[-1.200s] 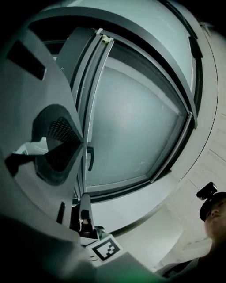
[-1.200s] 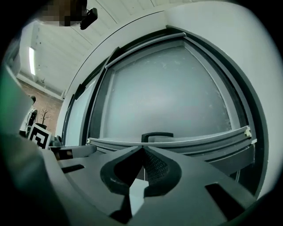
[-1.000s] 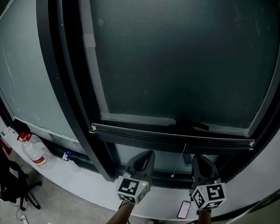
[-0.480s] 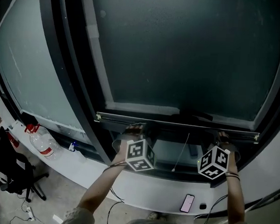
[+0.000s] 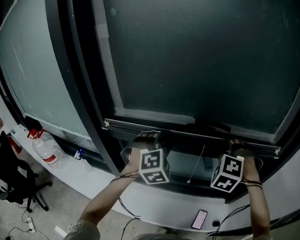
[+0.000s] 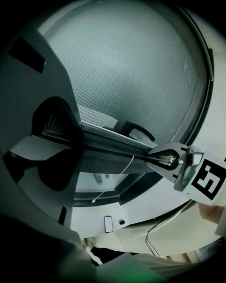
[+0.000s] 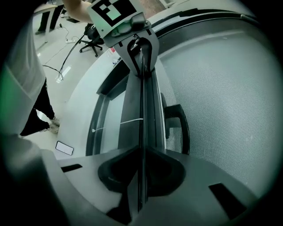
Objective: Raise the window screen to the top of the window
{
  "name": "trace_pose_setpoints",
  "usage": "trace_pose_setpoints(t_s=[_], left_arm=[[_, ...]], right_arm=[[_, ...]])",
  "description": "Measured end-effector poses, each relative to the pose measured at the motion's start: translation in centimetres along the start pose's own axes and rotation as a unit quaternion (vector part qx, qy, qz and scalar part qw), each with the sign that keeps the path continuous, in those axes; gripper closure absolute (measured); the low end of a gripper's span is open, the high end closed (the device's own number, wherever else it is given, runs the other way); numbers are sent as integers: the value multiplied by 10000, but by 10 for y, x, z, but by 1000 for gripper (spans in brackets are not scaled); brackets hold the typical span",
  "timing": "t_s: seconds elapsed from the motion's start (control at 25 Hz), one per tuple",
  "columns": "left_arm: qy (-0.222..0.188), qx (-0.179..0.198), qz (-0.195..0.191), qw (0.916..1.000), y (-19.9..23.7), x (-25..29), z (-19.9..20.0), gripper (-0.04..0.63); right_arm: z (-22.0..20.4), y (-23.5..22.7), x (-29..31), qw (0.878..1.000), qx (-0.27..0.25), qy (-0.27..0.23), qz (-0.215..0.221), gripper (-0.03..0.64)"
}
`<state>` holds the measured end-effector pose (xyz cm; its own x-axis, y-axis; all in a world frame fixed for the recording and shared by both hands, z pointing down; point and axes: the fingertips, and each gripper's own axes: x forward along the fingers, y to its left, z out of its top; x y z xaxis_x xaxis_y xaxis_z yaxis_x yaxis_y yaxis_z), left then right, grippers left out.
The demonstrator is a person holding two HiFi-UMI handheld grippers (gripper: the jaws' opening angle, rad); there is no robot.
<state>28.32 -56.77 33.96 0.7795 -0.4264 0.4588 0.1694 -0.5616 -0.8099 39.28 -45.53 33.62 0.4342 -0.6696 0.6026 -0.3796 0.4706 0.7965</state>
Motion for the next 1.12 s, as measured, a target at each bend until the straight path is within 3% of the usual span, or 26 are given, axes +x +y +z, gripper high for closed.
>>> trace_pose_setpoints(t_s=[0.12,0.24,0.4,0.6,0.76,0.92,1.04,1.12], left_arm=[[-83,147,-31,9999,3,-1,1,528],[-16,431,-330,9985,0,1,2,538],[626,1388,-608,9865,-3,6,5,565],[1621,1438,-933,9718,-7,10,4,568],[1937,1658,-1301,9581,-8,13,0,569],[1527,1174,-2183,9567,-11,10,0,575],[816,391,-3075,9472,-11,1,5,578],[328,105,-3295,9435,-13,0,15,578]], right_arm=[[0,2,1,9999,30,-24,106,569],[0,0,0,9991,185,-141,353,569],[-1,-5,0,9993,21,7,383,591],[0,-1,1,9998,-13,44,199,591],[4,-3,1,9964,67,-110,834,594],[7,-1,-2,9899,89,-222,1399,595],[7,-2,-3,9780,258,-374,2038,598],[12,-5,-5,9713,330,-542,2294,598]])
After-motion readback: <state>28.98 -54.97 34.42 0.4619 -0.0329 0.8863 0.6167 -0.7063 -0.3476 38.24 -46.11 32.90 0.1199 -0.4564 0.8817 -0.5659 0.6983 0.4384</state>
